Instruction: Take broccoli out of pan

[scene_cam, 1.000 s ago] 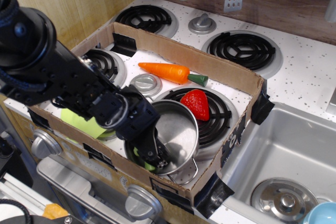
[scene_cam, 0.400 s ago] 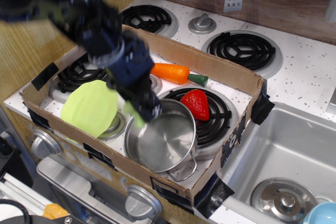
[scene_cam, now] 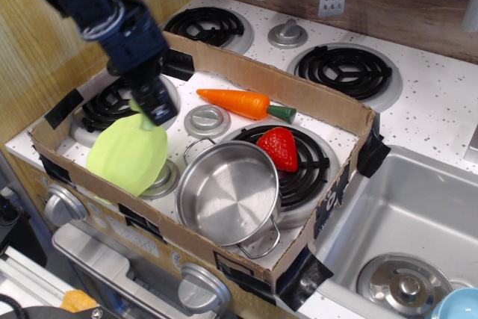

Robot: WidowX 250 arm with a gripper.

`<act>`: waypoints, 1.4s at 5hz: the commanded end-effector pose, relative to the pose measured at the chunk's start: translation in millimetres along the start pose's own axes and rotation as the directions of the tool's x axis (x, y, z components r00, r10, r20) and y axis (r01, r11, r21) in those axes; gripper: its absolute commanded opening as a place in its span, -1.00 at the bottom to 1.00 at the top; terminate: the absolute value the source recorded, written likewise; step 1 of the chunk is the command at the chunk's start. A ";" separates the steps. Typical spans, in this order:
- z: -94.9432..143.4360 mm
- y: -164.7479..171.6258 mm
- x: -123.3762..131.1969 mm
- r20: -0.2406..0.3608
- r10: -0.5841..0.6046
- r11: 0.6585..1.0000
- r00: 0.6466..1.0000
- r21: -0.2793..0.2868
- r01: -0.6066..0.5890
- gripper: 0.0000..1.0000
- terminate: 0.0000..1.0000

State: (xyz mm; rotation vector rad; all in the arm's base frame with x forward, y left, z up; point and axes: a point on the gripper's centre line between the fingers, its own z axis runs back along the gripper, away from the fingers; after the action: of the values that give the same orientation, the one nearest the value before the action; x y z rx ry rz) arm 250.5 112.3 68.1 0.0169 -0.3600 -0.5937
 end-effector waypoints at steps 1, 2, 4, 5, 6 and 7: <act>-2.4 86.2 -9.8 0.044 -0.165 0.985 0.985 0.058 0.162 -1.00 -1.00; -3.9 101.8 -11.8 0.043 -0.207 0.977 0.977 0.063 0.204 -1.00 -1.00; -22.1 95.4 -15.6 0.092 -0.206 0.976 0.974 0.086 0.198 1.00 -1.00; -22.9 95.5 -14.9 0.111 -0.237 0.970 0.965 0.087 0.228 1.00 -1.00; -18.7 96.6 -8.3 0.086 -0.252 0.966 0.964 0.083 0.245 1.00 -1.00; -9.6 97.8 5.7 0.046 -0.263 0.962 0.964 0.083 0.259 1.00 -1.00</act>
State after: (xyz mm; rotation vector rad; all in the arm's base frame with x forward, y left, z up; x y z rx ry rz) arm 302.8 183.0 46.1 0.0370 -0.4023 -0.8317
